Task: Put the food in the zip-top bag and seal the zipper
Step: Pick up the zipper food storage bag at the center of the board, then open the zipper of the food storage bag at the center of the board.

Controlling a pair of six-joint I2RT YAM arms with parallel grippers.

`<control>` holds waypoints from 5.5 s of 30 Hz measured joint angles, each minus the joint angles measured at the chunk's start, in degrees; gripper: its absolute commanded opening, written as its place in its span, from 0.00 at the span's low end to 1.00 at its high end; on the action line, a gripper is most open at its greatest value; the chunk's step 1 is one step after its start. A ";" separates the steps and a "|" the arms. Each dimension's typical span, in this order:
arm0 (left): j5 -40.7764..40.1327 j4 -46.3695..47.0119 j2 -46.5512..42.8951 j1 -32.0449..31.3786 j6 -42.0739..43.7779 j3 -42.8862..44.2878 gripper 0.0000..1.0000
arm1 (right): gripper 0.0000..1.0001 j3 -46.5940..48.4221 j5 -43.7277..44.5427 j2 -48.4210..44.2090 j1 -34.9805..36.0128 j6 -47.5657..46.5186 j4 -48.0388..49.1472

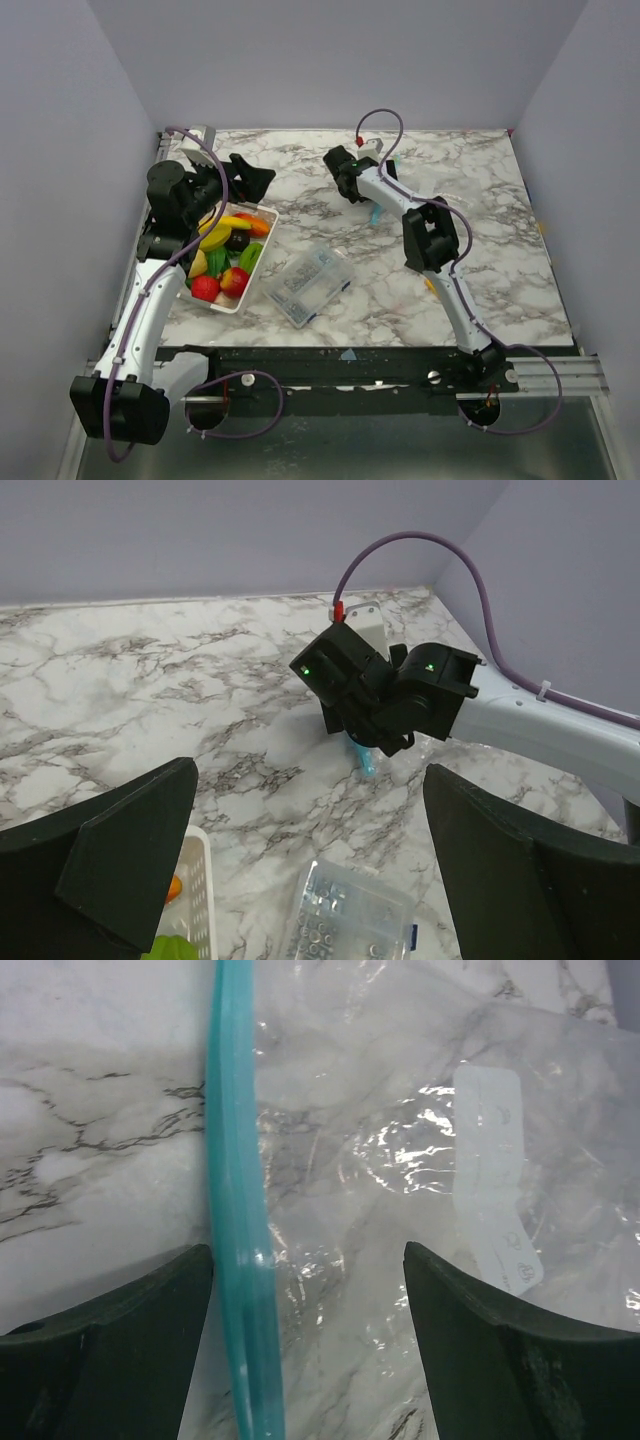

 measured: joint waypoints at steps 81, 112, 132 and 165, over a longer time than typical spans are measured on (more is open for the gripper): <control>-8.39 9.57 33.16 -23.93 -26.56 4.85 0.82 | 0.00 -60.70 -39.50 -55.78 0.76 -14.73 43.78; -11.43 1.29 43.50 -26.77 -27.78 19.34 0.00 | 0.55 -58.95 -29.14 -57.59 1.29 -13.42 39.08; -9.97 1.18 38.73 -27.36 -26.95 17.68 0.00 | 0.19 -49.66 -28.46 -50.01 2.43 -18.47 33.83; -3.63 1.16 39.06 -20.90 -24.85 13.29 0.20 | 0.01 -54.90 -26.08 -56.11 2.40 -20.74 40.24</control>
